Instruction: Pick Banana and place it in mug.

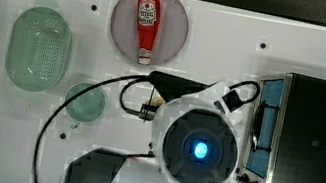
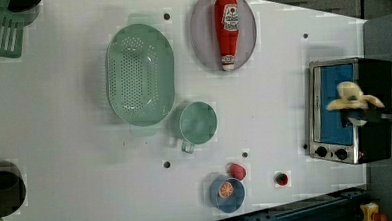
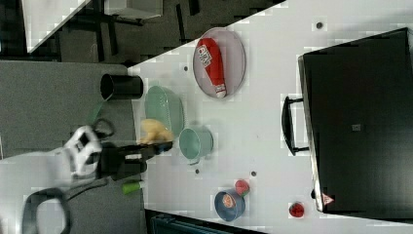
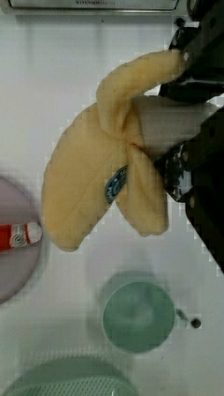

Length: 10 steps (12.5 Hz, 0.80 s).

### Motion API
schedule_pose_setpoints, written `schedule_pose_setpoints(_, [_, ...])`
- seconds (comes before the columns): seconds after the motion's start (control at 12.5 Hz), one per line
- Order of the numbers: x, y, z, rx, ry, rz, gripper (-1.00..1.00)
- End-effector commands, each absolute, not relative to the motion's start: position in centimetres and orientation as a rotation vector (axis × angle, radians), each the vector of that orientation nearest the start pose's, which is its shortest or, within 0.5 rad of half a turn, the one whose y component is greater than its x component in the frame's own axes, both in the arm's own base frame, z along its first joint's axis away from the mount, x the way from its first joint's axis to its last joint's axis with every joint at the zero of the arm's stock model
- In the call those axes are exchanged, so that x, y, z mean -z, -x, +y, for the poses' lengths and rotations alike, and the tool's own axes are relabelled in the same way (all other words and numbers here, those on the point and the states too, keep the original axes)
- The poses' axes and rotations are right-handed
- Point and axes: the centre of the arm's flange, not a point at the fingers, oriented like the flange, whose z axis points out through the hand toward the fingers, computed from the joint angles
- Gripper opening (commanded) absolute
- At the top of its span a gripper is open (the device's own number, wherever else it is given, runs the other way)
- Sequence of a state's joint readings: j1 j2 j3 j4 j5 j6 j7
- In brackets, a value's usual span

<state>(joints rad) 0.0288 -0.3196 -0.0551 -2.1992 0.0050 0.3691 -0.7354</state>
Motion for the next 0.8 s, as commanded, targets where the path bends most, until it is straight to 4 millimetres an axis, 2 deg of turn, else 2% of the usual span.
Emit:
schedule_pose_setpoints(0.08, [-48.4,-46.0,6.7,-0.088,3.175,0.159,-0.46])
schedule_pose_setpoints(0.24, [-48.0,-45.0,11.7,-0.090,3.187,0.185,-0.46])
schedule_pose_setpoints(0.4, [-46.7,-43.1,17.1,-0.149,3.125,0.376,-0.46])
schedule_pose_setpoints(0.48, [-45.8,-42.2,18.9,-0.171,3.094,0.464,-0.46])
schedule_pose_setpoints(0.64, [-43.9,-41.2,21.4,-0.112,3.073,0.561,-0.46])
schedule_pose_setpoints(0.8, [-40.7,-40.7,22.7,-0.059,3.043,0.661,-0.46])
